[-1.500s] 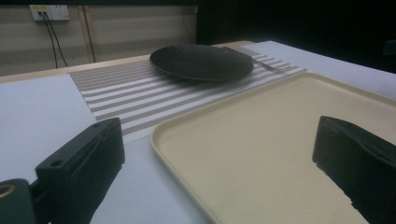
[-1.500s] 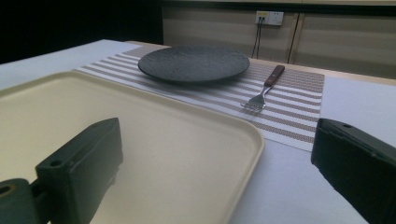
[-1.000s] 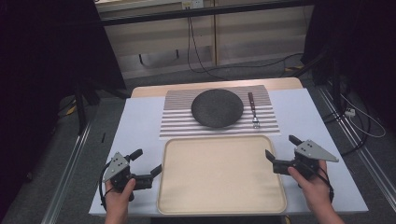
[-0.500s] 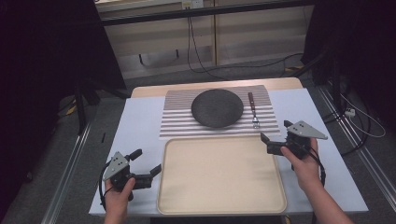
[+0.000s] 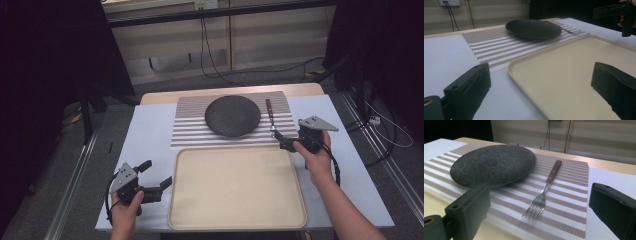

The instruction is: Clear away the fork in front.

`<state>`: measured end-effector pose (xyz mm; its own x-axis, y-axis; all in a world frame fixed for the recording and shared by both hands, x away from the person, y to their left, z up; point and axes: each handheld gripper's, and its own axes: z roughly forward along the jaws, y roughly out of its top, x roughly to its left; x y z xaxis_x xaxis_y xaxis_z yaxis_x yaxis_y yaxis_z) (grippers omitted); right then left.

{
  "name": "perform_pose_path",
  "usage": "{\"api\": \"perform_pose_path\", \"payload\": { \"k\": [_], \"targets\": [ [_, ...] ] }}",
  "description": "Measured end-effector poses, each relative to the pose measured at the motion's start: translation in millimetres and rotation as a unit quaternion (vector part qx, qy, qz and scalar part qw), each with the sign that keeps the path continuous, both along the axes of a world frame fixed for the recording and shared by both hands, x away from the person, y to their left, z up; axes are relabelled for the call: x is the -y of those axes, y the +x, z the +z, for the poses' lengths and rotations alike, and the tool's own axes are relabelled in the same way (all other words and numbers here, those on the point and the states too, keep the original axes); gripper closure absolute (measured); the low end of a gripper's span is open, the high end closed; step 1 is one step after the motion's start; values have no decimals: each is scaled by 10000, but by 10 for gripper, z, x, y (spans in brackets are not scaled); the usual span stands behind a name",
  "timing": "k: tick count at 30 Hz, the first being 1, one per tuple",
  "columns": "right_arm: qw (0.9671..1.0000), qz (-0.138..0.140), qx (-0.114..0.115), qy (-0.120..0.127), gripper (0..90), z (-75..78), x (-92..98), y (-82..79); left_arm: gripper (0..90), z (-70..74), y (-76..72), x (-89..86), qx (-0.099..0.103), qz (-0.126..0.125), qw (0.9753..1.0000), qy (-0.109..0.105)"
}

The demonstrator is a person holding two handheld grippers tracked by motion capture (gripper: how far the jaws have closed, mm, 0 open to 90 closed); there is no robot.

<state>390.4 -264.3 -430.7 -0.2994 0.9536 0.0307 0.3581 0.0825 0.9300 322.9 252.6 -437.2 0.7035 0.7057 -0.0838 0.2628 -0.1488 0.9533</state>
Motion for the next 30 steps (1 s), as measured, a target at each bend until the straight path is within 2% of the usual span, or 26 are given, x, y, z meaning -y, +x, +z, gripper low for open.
{"api": "perform_pose_path", "payload": {
  "k": [5, 6, 7, 9, 14, 16, 18, 22, 24, 26, 30],
  "targets": [
    [10000, -55, -48, -33, 33, 24, -25, 162, 28, -5, -14, -23, -8, -55, 10000, 48],
    [9999, -108, -38, -57, 33, 46, -29, 236, 28, -5, -12, -34, -4, -49, 10000, 61],
    [9999, -108, -38, -57, 33, 46, -29, 236, 28, -5, -12, -34, -4, -49, 10000, 61],
    [9996, -183, -42, -203, 33, 70, -28, 307, 28, -3, -14, -38, -9, -31, 10000, 19],
    [9995, -288, -126, -89, 39, 83, 3, 438, 28, 3, -15, -51, -4, -39, 10000, -9],
    [9993, -330, -189, -39, 39, 71, 15, 486, 28, 7, -20, -59, -15, -19, 10000, -62],
    [9989, -391, -211, -160, 40, 58, 26, 534, 28, 11, -27, -60, -32, -11, 9999, -100],
    [9984, -459, -288, -154, 41, 35, 52, 602, 29, 22, -31, -42, -11, -16, 9998, -220],
    [9980, -463, -349, -246, 62, 6, 54, 626, 29, 16, -24, -27, -31, -13, 9998, -205],
    [9976, -440, -479, -229, 94, -43, 58, 656, 28, 12, -19, -15, -37, -38, 9998, -168],
    [9961, -507, -668, -268, 84, -115, 77, 726, 29, 16, -27, -7, -20, -93, 9999, -140]
  ]
}}
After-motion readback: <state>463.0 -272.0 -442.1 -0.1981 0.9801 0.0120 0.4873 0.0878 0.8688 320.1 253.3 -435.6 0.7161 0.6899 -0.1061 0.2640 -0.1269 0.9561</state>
